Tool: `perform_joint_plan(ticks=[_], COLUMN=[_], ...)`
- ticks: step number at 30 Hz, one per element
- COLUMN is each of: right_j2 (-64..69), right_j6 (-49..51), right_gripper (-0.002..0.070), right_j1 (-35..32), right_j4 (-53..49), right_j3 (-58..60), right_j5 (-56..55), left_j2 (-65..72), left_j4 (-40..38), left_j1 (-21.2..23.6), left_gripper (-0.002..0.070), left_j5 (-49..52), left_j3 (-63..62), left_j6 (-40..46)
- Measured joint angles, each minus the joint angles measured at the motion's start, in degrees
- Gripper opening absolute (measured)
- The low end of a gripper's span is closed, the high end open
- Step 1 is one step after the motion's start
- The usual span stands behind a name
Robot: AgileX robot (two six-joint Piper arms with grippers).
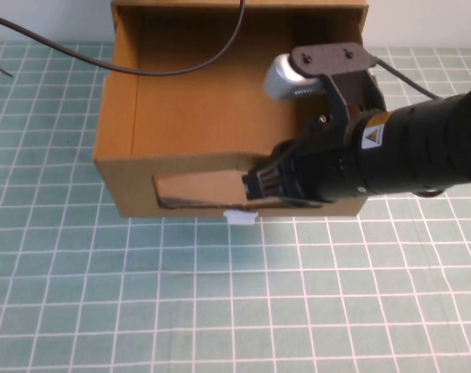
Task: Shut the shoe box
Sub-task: Close the shoe box with your right arm
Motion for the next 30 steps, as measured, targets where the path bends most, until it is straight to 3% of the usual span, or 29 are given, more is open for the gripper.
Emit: perform_joint_plan(ticks=[5,30], right_j2=[1.44,14.56], right_j6=[0.0,0.0], right_gripper=[-0.0011,-0.0011], right_j1=[0.0,-5.9], right_j4=[0.0,0.19], right_j3=[-0.28,-15.63], right_j5=[-5.72,-12.4], left_j2=[0.0,0.0], left_j4=[0.0,0.0], left_j1=[0.0,0.0], left_gripper=[-0.0005,-0.0005], left_j5=[0.09,0.46], left_j3=[0.0,-0.22], left_j6=[0.0,0.0])
